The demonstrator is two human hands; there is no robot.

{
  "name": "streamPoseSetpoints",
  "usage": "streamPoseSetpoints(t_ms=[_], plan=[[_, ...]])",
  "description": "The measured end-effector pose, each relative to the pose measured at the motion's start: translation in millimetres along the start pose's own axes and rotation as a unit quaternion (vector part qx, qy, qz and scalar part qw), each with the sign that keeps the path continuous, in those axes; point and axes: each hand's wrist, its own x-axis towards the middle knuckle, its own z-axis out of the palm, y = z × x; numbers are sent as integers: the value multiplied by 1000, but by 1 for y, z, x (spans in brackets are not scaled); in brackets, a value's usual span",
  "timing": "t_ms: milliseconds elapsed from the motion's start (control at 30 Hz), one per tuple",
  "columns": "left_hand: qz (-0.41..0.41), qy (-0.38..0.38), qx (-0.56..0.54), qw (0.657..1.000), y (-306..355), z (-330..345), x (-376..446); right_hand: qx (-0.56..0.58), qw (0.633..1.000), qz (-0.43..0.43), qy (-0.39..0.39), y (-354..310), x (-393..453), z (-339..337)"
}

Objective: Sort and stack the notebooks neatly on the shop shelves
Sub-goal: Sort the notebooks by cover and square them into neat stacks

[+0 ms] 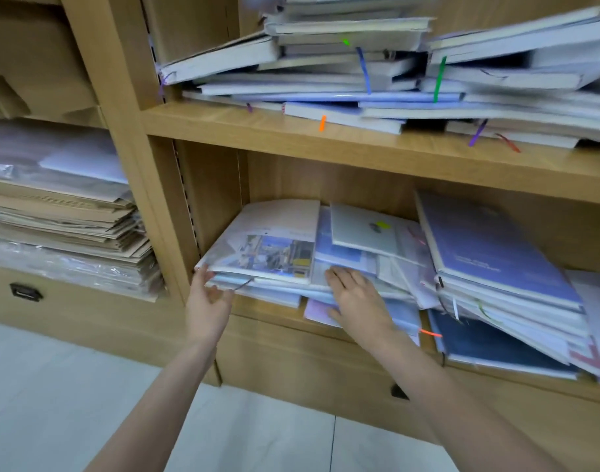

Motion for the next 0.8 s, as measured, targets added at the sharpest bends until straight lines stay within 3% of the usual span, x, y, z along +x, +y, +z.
streamPoseSetpoints(t_ms=[133, 433, 633, 700, 800], plan=[[76, -41, 180, 980, 0, 4, -12, -57, 997, -12, 55, -4, 13, 3], [39, -81, 184, 979, 25, -12, 9, -112, 994, 15, 14, -12, 25, -25], [-8, -73, 218, 973, 45, -16, 33, -32, 998, 6, -56, -2, 31, -50], [11, -71, 236, 969, 47, -15, 24, -33, 998, 12, -55, -1, 31, -53], [76, -35, 341, 936, 61, -8, 18, -27, 998, 24, -49, 2, 31, -65]])
